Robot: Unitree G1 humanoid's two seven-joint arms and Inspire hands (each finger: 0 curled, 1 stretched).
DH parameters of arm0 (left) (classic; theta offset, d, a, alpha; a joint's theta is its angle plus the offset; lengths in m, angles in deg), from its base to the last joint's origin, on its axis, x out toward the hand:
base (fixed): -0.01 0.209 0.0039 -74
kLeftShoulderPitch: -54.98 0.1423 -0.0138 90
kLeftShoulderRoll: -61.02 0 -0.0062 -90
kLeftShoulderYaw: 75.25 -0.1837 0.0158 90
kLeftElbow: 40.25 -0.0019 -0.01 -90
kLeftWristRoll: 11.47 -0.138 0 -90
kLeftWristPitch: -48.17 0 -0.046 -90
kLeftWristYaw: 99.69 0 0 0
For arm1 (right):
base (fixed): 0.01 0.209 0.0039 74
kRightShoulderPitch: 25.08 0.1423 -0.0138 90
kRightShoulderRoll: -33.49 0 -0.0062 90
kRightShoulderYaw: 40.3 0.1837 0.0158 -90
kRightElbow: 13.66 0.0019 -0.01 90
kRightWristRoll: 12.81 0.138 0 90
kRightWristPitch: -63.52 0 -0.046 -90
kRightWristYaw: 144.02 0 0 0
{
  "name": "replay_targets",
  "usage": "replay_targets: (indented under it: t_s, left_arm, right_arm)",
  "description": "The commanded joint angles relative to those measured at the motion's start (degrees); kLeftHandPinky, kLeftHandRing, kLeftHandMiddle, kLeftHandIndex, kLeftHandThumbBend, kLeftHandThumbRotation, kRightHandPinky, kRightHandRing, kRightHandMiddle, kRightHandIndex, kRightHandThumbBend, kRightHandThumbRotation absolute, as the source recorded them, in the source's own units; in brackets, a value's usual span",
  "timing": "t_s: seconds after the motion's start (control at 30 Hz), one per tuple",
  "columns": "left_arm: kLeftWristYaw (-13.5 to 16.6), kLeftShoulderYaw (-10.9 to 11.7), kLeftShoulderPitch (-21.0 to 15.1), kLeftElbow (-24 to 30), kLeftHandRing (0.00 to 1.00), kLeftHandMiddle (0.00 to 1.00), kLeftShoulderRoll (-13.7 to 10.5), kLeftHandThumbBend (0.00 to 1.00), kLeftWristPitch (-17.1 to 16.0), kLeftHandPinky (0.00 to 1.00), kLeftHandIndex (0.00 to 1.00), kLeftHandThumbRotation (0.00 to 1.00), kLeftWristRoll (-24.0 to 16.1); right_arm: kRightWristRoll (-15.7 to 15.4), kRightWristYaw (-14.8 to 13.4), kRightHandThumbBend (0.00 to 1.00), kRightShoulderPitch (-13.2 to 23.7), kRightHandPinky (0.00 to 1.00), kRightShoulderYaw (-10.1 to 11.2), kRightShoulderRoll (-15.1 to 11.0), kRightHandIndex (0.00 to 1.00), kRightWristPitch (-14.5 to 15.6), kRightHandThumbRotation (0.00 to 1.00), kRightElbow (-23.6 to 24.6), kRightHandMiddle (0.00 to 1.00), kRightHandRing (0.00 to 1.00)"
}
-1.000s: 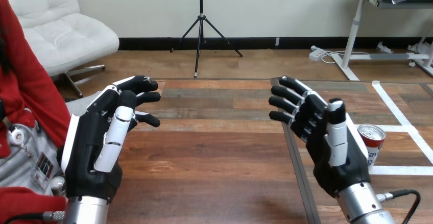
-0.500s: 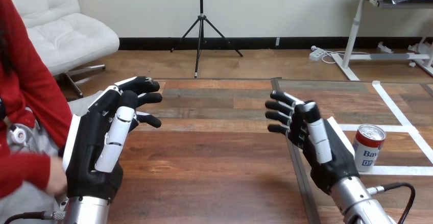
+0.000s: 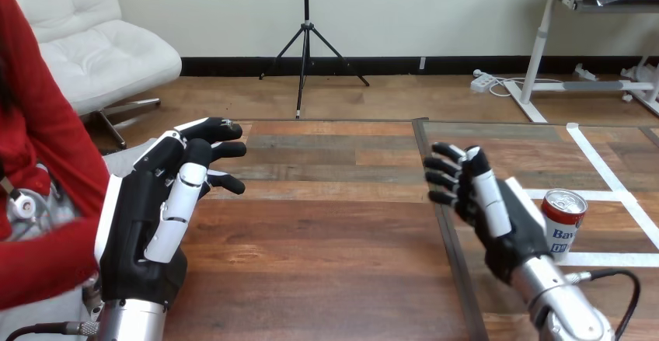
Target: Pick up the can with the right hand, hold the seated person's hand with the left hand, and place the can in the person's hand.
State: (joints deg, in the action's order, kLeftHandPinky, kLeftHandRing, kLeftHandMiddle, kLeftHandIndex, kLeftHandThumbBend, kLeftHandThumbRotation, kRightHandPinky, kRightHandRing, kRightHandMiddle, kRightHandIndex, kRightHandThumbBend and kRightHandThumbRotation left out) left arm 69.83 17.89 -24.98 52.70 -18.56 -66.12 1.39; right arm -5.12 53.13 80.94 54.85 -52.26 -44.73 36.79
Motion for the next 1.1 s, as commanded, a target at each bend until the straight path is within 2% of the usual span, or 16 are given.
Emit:
replay_targets:
  t_s: [0.0,0.2,0.5,0.67,1.07]
  left_arm:
    - [-0.8,0.2,-3.3,1.8,0.68,0.7,-0.3,0.54,-0.9,0.46,0.64,0.69,-0.4]
    - [-0.8,0.0,-3.3,2.2,0.68,0.7,-0.2,0.52,-0.4,0.46,0.64,0.69,-0.5]
    - [-0.9,-0.1,-3.4,2.0,0.69,0.71,0.1,0.53,-0.1,0.46,0.64,0.68,-0.5]
    - [-0.8,-0.2,-3.5,2.0,0.69,0.71,0.3,0.53,0.1,0.46,0.64,0.67,-0.5]
    - [-1.3,0.1,-3.9,1.4,0.69,0.7,0.2,0.51,-0.4,0.46,0.64,0.66,-0.1]
  right_arm:
    - [0.9,-0.9,0.93,9.6,0.87,2.6,-1.8,0.91,-2.1,1.0,-1.2,0.88,0.89]
    - [0.6,-2.0,0.92,11.7,0.85,3.4,-2.6,0.9,-3.2,1.0,-2.9,0.88,0.88]
    - [1.6,-1.7,0.9,14.2,0.86,5.0,-3.9,0.91,-4.0,1.0,-4.0,0.89,0.89]
    - [1.3,-2.6,0.9,15.1,0.86,5.5,-4.4,0.91,-4.4,1.0,-4.2,0.88,0.88]
    - [1.9,-2.7,0.92,16.9,0.84,7.2,-5.7,0.9,-4.3,1.0,-4.4,0.88,0.88]
